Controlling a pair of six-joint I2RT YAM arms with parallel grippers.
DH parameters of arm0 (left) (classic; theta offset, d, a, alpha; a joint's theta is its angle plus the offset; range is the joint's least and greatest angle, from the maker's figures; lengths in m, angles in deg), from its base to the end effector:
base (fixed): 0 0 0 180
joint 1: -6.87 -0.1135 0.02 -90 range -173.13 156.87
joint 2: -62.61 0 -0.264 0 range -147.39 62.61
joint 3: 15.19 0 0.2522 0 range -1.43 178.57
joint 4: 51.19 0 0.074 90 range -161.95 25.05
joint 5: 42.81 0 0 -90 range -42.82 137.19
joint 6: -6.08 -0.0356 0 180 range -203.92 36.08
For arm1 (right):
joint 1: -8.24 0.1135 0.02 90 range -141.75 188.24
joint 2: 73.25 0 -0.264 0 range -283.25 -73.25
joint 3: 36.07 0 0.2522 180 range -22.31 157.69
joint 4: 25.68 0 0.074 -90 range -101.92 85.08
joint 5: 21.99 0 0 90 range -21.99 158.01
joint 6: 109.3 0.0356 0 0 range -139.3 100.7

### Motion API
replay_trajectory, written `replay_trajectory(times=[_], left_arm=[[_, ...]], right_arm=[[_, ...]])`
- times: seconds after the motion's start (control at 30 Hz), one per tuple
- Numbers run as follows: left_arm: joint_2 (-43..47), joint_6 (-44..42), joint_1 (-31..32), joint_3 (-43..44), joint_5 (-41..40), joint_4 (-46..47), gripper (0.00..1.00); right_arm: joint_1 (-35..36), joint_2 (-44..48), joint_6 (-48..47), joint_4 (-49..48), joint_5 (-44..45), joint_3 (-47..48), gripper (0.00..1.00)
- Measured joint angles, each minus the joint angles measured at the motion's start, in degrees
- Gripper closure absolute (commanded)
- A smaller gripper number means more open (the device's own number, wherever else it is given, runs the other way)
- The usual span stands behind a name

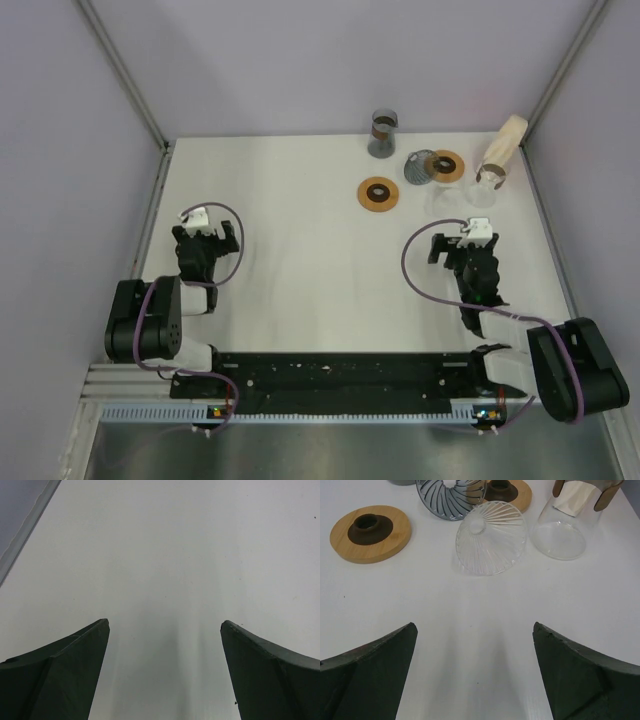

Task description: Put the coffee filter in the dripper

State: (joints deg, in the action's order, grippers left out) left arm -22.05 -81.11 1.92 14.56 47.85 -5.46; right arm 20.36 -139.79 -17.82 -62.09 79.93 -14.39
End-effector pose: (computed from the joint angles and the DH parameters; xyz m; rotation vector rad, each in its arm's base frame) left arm 0.2477 0.0210 0.1525 -0.1087 1.7276 0.0176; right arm 0.1984 0.0351 0.1618 -0.0052 1.7151 -0.0026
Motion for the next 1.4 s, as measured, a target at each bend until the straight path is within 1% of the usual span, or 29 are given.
replay_trajectory(times=[0.1, 0.17, 0.27, 0.33, 0.4, 0.5, 0.53, 0.57, 0.6, 0.67, 0.7, 0.77, 0.83, 0.93, 1.0, 1.1, 1.2, 1.33, 1.37, 1.4], left_arm=[[0.0, 0.0, 0.0, 0.0, 0.0, 0.0, 0.01], [0.0, 0.0, 0.0, 0.0, 0.0, 0.0, 0.01], [0.0, 0.0, 0.0, 0.0, 0.0, 0.0, 0.01], [0.0, 0.0, 0.0, 0.0, 0.0, 0.0, 0.01], [0.2, 0.1, 0.0, 0.4, -0.4, -1.4, 0.01], [2.1, 0.8, 0.0, 6.1, -2.9, -13.9, 0.09], [2.6, 0.8, -0.1, 9.9, -3.2, -19.5, 0.1], [2.7, 0.6, -0.2, 14.0, -3.3, -24.6, 0.12], [2.7, 0.3, -0.2, 19.1, -3.3, -30.1, 0.15], [2.7, -0.2, -0.2, 28.3, -3.0, -39.1, 0.16], [2.7, -0.5, -0.2, 31.5, -2.8, -42.1, 0.17], [2.7, -1.2, -0.2, 37.6, -2.0, -49.4, 0.18], [2.7, -2.4, -0.2, 41.1, -0.7, -56.2, 0.19], [2.7, -4.5, -0.2, 43.5, 1.6, -66.4, 0.19], [2.8, -6.0, -0.2, 44.0, 3.2, -71.9, 0.18], [3.6, -8.3, -0.2, 44.1, 6.1, -78.8, 0.19], [5.4, -9.6, -0.2, 44.1, 8.2, -82.2, 0.19], [8.2, -10.6, -0.2, 44.1, 10.4, -83.4, 0.19], [8.5, -10.7, -0.2, 44.1, 10.6, -83.4, 0.19], [8.7, -10.9, -0.2, 44.1, 10.8, -83.6, 0.19]], right_arm=[[0.0, 0.3, 0.0, 0.6, 0.5, 0.1, 0.01], [0.0, 1.7, 0.1, 2.9, 0.7, 0.8, 0.01], [0.0, 5.6, 0.8, 8.9, 1.2, 4.0, 0.01], [0.0, 7.8, 2.2, 15.0, 1.9, 8.9, 0.01], [0.0, 8.4, 3.8, 22.6, 2.4, 16.3, 0.01], [0.0, 8.2, 5.5, 34.3, 4.2, 28.3, 0.05], [0.0, 7.7, 6.0, 38.7, 5.2, 32.6, 0.06], [0.0, 7.0, 6.4, 42.0, 6.1, 36.0, 0.09], [-0.8, 5.6, 7.2, 47.4, 7.1, 41.4, 0.12], [-2.7, 2.6, 8.2, 54.0, 6.6, 48.9, 0.21], [-4.9, 0.6, 8.9, 57.3, 5.3, 53.0, 0.23], [-10.5, -3.9, 9.9, 62.6, 2.5, 60.2, 0.24], [-15.7, -9.1, 10.2, 67.1, 1.3, 66.5, 0.26], [-20.9, -18.2, 10.1, 72.7, 0.5, 74.4, 0.34], [-23.2, -25.0, 10.1, 77.0, -0.8, 79.7, 0.34], [-25.2, -33.6, 10.1, 80.9, -2.6, 85.8, 0.34], [-26.3, -39.7, 10.1, 84.4, -3.8, 89.8, 0.34], [-26.6, -45.1, 10.1, 87.1, -5.2, 94.7, 0.37], [-26.6, -46.4, 10.2, 87.8, -5.6, 96.3, 0.4], [-26.5, -47.8, 10.1, 88.1, -5.9, 97.9, 0.46]])
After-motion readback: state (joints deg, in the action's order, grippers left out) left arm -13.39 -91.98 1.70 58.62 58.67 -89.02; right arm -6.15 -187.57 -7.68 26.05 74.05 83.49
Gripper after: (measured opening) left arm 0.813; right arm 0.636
